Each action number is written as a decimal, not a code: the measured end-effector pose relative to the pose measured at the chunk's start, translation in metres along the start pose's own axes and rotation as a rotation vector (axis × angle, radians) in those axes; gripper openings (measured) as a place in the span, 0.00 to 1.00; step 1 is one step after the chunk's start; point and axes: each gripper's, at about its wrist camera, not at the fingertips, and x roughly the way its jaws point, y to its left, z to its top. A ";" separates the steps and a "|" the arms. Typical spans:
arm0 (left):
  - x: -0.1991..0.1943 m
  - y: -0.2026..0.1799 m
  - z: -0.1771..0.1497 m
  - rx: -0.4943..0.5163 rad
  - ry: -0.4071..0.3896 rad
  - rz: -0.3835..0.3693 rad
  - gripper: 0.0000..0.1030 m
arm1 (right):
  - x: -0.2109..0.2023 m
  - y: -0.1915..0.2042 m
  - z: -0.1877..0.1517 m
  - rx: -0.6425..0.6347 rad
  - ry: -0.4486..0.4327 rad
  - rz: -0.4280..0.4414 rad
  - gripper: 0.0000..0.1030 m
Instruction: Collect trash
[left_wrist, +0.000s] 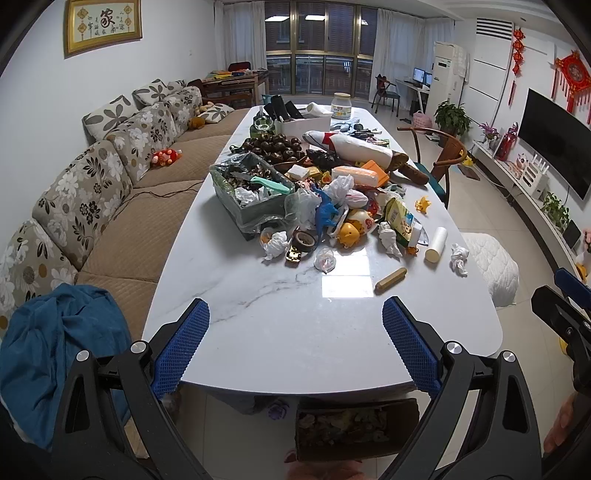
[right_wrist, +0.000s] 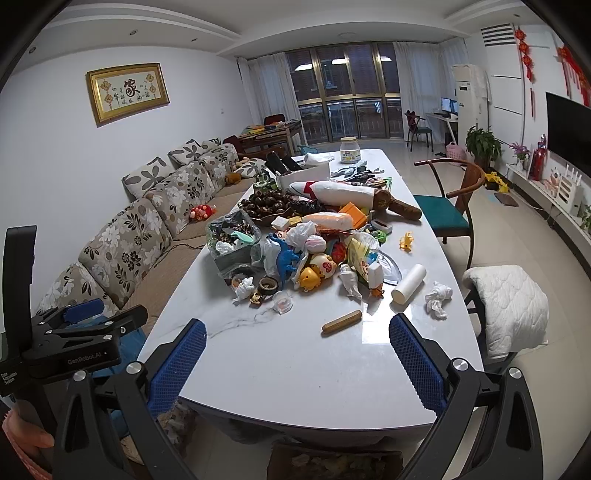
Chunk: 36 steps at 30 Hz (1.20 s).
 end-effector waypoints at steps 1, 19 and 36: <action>0.000 0.002 -0.002 -0.001 0.001 0.002 0.90 | 0.000 0.000 0.000 0.000 0.001 0.001 0.95; 0.001 0.000 -0.001 0.001 0.002 0.003 0.90 | 0.001 0.000 -0.002 0.004 0.002 0.001 0.95; 0.002 0.002 -0.004 0.002 0.003 0.007 0.90 | 0.002 -0.003 -0.004 0.007 0.004 0.002 0.95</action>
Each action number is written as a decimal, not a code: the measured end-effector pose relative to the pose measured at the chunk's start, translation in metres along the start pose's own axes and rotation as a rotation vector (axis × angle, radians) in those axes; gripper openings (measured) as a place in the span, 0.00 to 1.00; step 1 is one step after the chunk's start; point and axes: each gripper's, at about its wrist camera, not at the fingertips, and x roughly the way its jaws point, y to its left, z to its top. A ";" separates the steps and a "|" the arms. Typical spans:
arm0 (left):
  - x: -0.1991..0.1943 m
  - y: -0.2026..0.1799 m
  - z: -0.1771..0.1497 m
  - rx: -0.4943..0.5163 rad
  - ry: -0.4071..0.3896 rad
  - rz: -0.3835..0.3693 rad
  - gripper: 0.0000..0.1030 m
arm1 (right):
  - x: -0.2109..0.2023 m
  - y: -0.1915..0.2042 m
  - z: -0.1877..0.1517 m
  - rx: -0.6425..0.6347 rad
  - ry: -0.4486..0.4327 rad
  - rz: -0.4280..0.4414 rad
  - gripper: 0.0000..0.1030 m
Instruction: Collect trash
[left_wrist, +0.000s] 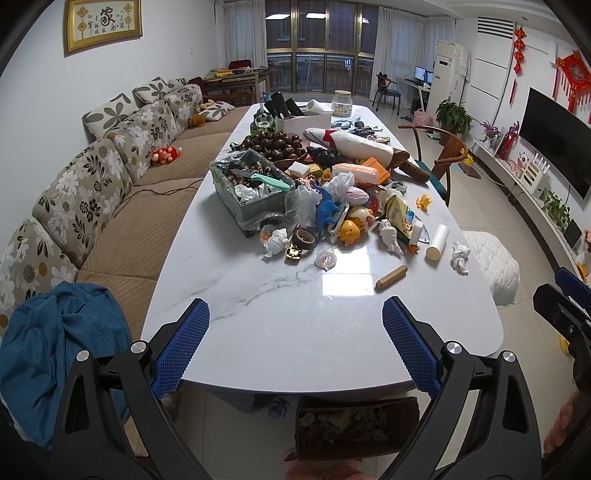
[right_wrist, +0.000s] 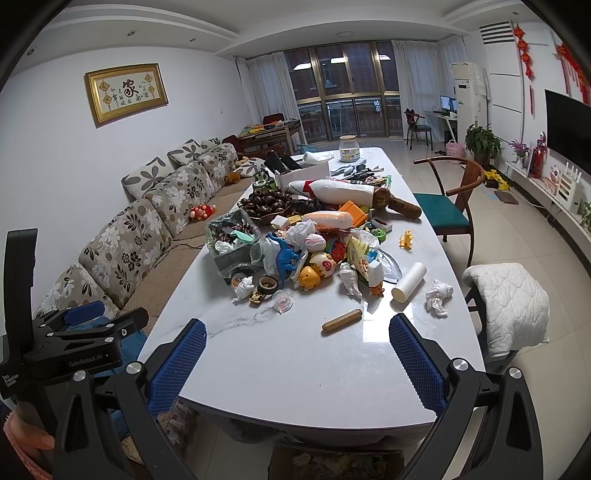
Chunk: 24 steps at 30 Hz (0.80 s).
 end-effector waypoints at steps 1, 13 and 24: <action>0.000 0.000 0.000 0.000 0.001 0.000 0.90 | 0.000 0.000 -0.001 0.000 0.000 -0.001 0.95; 0.026 0.004 -0.021 0.003 0.077 -0.012 0.90 | 0.048 -0.020 -0.019 0.036 0.103 -0.033 0.95; 0.093 0.056 -0.146 -0.069 0.341 0.088 0.90 | 0.278 -0.082 -0.054 0.335 0.422 -0.142 0.81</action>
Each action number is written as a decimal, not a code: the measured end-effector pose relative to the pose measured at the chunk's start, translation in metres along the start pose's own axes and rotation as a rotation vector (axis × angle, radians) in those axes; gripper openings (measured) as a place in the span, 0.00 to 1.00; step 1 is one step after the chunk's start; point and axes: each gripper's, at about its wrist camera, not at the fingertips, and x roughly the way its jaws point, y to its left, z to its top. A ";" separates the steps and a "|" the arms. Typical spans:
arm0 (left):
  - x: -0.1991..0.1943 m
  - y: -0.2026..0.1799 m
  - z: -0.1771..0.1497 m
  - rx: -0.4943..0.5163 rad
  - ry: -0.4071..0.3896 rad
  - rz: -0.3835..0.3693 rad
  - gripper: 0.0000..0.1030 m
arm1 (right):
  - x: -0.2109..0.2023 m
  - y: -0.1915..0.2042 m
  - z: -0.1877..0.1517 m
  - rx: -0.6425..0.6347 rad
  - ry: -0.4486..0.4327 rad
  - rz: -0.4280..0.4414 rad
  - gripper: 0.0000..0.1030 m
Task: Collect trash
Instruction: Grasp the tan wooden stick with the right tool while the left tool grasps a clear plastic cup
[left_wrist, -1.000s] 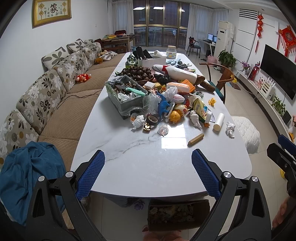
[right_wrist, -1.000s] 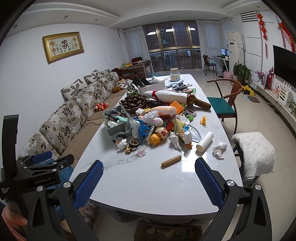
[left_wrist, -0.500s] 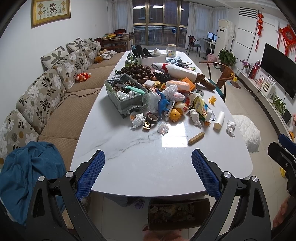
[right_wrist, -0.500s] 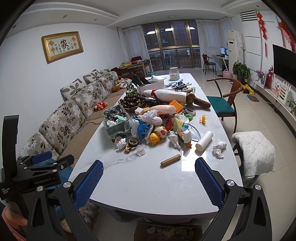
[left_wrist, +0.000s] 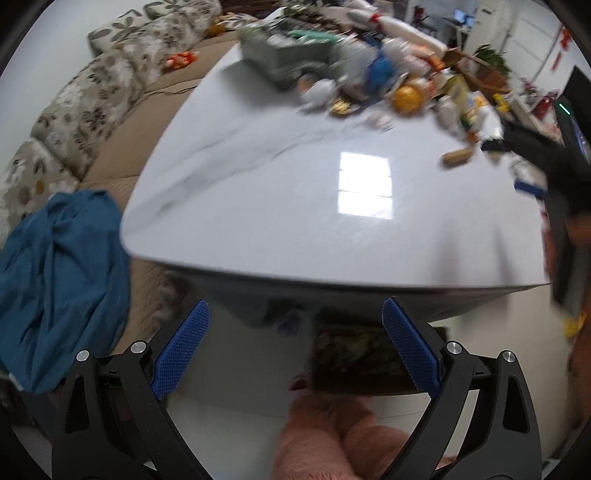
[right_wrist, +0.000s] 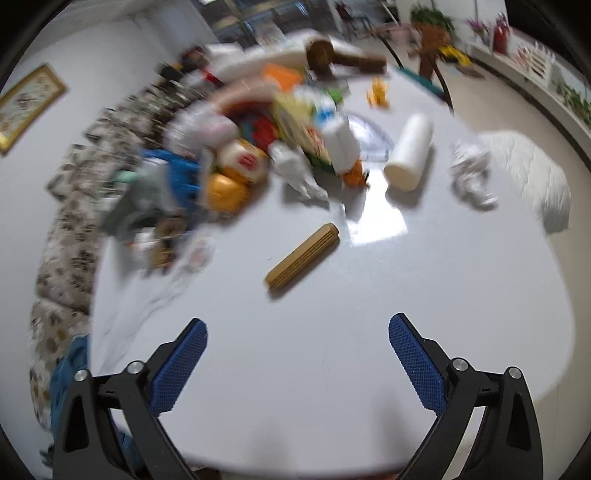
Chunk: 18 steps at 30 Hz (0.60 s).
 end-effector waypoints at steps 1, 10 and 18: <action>0.003 0.005 -0.008 0.003 -0.006 0.025 0.90 | 0.021 0.005 0.007 0.000 0.026 -0.052 0.69; 0.025 0.035 0.003 -0.031 0.010 0.064 0.90 | 0.052 0.034 0.015 -0.073 0.010 -0.145 0.17; 0.084 -0.030 0.113 0.136 -0.019 -0.105 0.90 | -0.012 0.015 -0.028 -0.167 -0.051 -0.049 0.17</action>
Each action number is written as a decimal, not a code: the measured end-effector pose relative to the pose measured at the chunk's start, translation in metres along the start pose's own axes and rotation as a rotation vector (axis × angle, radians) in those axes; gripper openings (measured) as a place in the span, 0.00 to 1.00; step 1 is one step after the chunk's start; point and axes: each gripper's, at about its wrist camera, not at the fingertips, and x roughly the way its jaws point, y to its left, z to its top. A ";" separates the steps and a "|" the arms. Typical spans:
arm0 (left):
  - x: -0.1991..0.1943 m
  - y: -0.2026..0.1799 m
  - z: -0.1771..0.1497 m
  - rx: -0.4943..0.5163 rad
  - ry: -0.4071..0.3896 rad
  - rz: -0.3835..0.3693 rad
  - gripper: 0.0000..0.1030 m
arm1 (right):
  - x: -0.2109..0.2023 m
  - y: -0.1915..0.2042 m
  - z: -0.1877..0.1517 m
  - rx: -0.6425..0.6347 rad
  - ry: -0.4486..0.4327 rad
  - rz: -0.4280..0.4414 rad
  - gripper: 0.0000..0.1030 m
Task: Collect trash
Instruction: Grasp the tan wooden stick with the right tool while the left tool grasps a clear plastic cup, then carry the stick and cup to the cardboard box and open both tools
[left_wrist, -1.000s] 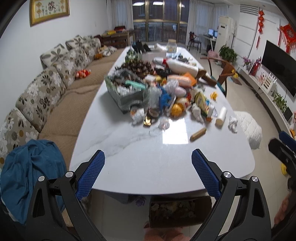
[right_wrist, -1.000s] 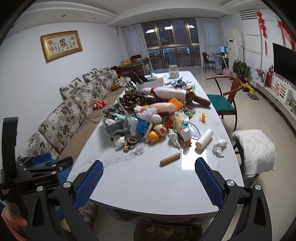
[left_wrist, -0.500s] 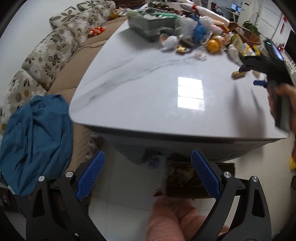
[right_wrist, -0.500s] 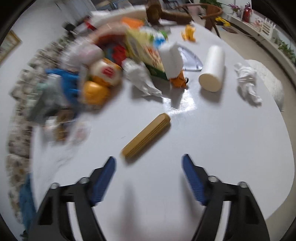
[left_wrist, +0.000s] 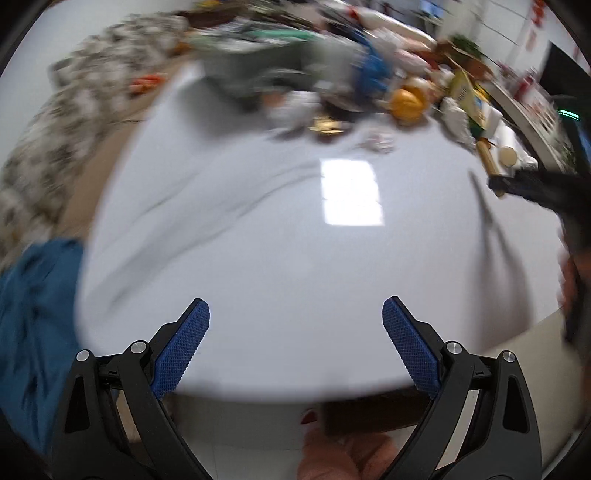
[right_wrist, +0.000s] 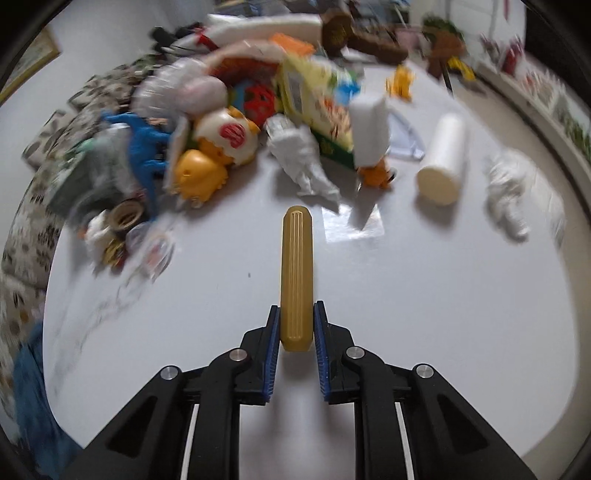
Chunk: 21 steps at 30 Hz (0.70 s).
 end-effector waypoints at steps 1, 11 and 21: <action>0.011 -0.008 0.017 0.004 0.004 -0.009 0.90 | -0.014 -0.002 -0.008 -0.014 -0.012 0.009 0.17; 0.106 -0.098 0.157 0.113 -0.004 0.042 0.81 | -0.059 -0.028 -0.046 0.047 -0.038 0.101 0.17; 0.116 -0.116 0.170 0.150 -0.016 0.052 0.40 | -0.067 -0.029 -0.041 0.077 -0.070 0.147 0.17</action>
